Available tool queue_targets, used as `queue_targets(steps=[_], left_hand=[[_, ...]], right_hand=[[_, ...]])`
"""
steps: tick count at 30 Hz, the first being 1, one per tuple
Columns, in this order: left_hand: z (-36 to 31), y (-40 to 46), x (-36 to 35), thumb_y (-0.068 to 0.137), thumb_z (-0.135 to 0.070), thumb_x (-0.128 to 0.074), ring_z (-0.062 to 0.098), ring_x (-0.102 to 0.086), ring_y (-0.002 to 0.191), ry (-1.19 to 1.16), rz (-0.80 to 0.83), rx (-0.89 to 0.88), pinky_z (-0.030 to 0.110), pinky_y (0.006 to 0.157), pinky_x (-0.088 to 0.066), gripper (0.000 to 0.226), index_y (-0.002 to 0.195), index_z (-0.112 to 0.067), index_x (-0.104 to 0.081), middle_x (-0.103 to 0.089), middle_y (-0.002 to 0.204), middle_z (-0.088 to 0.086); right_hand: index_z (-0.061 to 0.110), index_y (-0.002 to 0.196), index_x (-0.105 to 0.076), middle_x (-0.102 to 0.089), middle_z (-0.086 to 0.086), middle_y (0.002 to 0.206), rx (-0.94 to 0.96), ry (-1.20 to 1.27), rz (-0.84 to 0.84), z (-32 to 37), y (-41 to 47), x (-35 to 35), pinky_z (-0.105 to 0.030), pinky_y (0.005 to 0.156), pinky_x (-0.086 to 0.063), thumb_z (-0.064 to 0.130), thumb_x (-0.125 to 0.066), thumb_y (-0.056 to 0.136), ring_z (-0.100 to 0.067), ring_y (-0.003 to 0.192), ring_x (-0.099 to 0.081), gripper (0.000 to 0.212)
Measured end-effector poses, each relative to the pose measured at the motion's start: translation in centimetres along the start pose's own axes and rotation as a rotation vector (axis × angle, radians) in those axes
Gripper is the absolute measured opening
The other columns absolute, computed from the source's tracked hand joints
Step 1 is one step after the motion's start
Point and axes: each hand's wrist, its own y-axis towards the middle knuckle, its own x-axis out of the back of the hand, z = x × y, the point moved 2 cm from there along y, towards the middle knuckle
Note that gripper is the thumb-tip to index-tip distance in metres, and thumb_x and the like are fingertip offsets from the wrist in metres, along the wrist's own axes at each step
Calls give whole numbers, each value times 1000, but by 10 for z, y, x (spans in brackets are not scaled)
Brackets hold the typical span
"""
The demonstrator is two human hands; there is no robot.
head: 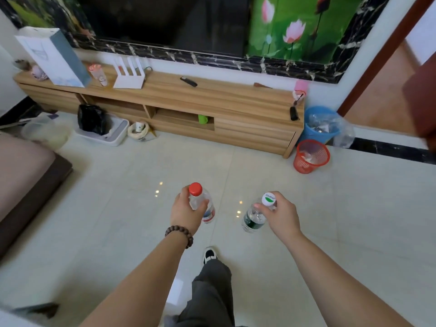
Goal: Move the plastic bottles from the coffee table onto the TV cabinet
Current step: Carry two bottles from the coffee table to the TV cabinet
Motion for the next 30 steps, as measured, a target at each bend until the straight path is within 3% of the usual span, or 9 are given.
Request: queue_targets(steps=[4,12,22,30], left_hand=[[-33,93,3,83,-29,-66,15,-50,100,29,51,-53,28,82,-39,45,124,-21,-50,-57,118,0],[-101,235,-12,83,-28,-67,17,-51,102,57,99,-114,29,83,-39,49,127,-19,-47,-57,123,4],[-168,404,-79,83,-28,-67,17,-52,100,86,120,-132,29,80,-39,42,120,-17,-50,-58,114,3],[-262,554,-140,82,-29,-68,24,-56,107,104,111,-98,30,82,-42,49,126,-20,-48,-59,118,4]], right_hand=[[22,84,-57,-62,2,73,-3,23,-61,47,76,-6,-27,57,-40,30,-76,75,-18,67,-53,22],[18,90,-58,-64,-2,80,-13,30,-184,104,205,-1,-30,60,-41,33,-76,76,-21,73,-56,26],[13,87,-60,-66,-3,79,-43,17,-183,129,388,4,-36,66,-46,33,-75,76,-23,76,-60,26],[19,90,-59,-63,4,78,-66,15,-127,167,561,40,-27,57,-40,33,-73,78,-14,72,-58,24]])
